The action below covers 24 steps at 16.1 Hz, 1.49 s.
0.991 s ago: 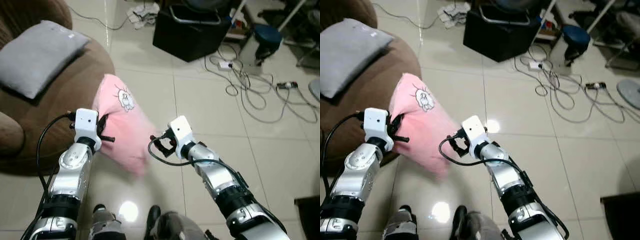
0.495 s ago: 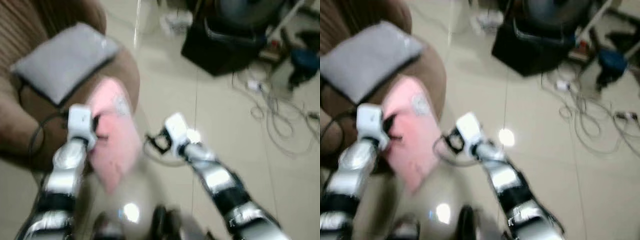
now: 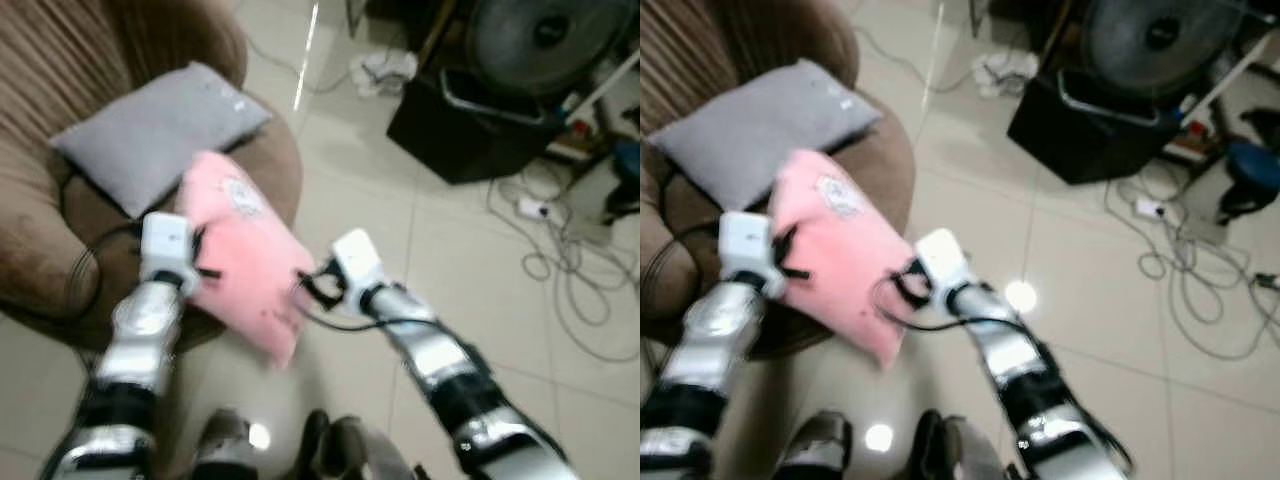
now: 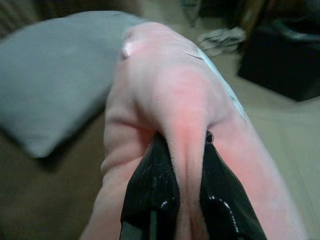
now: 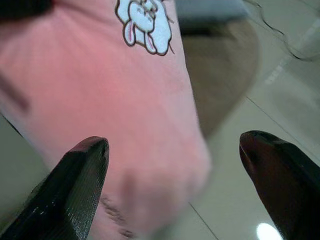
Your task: Move the pillow to the sofa from floor
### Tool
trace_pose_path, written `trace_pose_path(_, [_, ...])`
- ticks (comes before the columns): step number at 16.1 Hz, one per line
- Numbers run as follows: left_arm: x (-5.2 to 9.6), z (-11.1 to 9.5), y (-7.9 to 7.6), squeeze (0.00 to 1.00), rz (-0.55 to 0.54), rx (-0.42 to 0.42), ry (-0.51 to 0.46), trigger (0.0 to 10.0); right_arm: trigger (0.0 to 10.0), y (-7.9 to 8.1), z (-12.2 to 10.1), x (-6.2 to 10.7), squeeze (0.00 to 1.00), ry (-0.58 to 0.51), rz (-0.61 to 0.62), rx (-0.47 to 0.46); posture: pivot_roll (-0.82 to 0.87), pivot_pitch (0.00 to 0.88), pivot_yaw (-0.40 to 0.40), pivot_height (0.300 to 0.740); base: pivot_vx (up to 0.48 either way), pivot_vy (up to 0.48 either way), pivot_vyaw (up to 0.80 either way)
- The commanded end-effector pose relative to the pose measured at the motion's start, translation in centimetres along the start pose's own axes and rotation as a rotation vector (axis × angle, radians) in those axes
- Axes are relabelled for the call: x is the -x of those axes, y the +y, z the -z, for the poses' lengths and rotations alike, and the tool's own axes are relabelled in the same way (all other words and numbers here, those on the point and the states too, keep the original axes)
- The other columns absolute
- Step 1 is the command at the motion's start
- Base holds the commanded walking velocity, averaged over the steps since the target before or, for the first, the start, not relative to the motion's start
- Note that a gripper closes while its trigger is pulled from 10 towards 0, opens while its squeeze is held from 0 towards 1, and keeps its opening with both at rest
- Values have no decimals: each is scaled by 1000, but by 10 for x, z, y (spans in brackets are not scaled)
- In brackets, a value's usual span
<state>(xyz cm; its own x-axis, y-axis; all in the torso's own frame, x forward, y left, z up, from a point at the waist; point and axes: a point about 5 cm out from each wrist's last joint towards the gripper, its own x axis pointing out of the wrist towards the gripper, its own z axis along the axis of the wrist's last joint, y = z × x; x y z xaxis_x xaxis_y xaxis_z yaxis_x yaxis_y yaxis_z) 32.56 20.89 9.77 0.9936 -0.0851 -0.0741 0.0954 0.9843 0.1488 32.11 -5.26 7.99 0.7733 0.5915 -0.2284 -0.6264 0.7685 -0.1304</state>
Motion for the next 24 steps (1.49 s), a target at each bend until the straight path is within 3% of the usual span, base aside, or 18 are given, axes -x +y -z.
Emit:
trace_pose_path(1, [-1,-4,1,0,2,-11,-29,0,10000,-2,6,1,51,18,18,-23,254,221,-218,740,0,0,0])
trace_pose_path(3, [2,0,5,0,-21,-9,-17,0,10000,-5,9,1,47,11,55,-30,272,201,-215,740,0,0,0])
trace_pose_path(6, [15,2,14,0,1,-106,6,0,10000,-1,16,0,12,14,99,-76,315,223,-143,740,0,0,0])
trace_pose_path(8, [24,-5,29,0,48,-181,17,0,10000,13,19,-5,16,4,108,-128,342,245,-46,740,0,0,0])
trace_pose_path(10, [25,-7,37,0,50,-194,28,0,10000,24,17,-11,24,0,112,-142,337,243,-36,740,0,0,0])
trace_pose_path(17, [6,-8,8,0,50,-102,-14,0,10000,13,-2,-21,20,-40,111,-88,302,211,-120,740,0,0,0])
trace_pose_path(19, [3,-4,5,0,26,-74,3,0,10000,11,-12,-23,35,-79,84,-74,303,200,-136,740,0,0,0])
trace_pose_path(24, [-1,-8,5,0,22,-85,-11,0,10000,14,-9,-24,122,-69,62,-53,300,194,-138,740,0,0,0])
